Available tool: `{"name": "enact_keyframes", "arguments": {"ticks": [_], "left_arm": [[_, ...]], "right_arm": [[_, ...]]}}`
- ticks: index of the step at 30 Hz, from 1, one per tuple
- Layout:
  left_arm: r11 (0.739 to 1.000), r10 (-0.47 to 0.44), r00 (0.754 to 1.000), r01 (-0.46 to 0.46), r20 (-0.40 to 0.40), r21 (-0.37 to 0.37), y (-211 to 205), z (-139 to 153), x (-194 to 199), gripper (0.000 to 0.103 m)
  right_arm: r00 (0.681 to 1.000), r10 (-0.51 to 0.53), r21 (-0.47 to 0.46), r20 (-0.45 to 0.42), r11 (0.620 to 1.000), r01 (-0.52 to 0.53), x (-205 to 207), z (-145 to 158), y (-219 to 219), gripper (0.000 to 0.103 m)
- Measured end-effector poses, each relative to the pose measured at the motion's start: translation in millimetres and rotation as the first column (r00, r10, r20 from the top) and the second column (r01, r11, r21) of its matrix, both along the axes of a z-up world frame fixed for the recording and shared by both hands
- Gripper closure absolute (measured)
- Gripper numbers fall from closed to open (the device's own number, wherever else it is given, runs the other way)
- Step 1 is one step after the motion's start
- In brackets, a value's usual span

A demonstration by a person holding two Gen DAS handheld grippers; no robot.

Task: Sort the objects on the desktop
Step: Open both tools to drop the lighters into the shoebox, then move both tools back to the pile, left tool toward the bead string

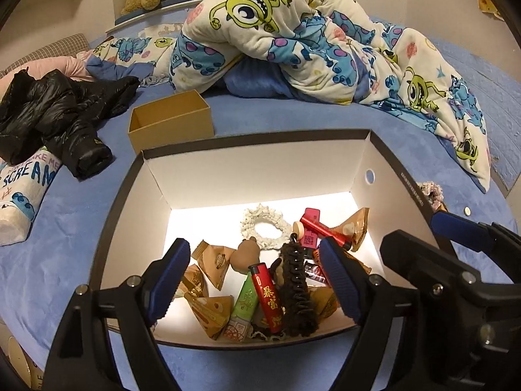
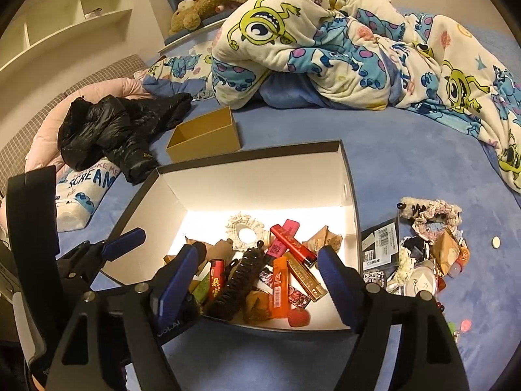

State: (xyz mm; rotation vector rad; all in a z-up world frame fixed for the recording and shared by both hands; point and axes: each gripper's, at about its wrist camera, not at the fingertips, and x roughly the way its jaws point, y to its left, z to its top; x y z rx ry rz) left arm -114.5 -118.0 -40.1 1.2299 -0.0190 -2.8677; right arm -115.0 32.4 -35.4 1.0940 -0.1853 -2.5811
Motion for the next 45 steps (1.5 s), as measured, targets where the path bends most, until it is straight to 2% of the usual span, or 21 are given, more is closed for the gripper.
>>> {"name": "enact_keyframes", "arguments": {"ticks": [11,20,25,34,45], "left_arm": [[1.000,-0.010,1.000,0.010,-0.029,-0.005,11.5,24.5,5.6,0.016],[0.998,-0.066,0.997,0.067,-0.047,0.011,52.9,42.3,9.2,0.015],[0.992,-0.122,0.991,0.124,-0.052,0.032,93.2,46.9,11.8,0.014],[0.971,-0.232,0.972,0.235,-0.047,0.053,178.5,42.8,21.2,0.014],[0.940,-0.332,0.943,0.332,-0.014,0.085,262.6,23.8,37.5,0.014]], "right_arm": [[1.000,-0.014,-0.017,-0.012,1.000,0.014,1.8,19.2,8.5,0.024],[0.998,-0.055,-0.011,-0.031,0.998,0.055,8.9,38.3,36.9,0.024],[0.994,-0.104,0.020,-0.047,0.994,0.105,15.1,49.1,66.2,0.024],[0.975,-0.214,0.024,-0.061,0.976,0.216,34.4,60.3,146.1,0.024],[0.938,-0.345,0.040,-0.039,0.937,0.346,62.8,49.1,238.7,0.024]]}}
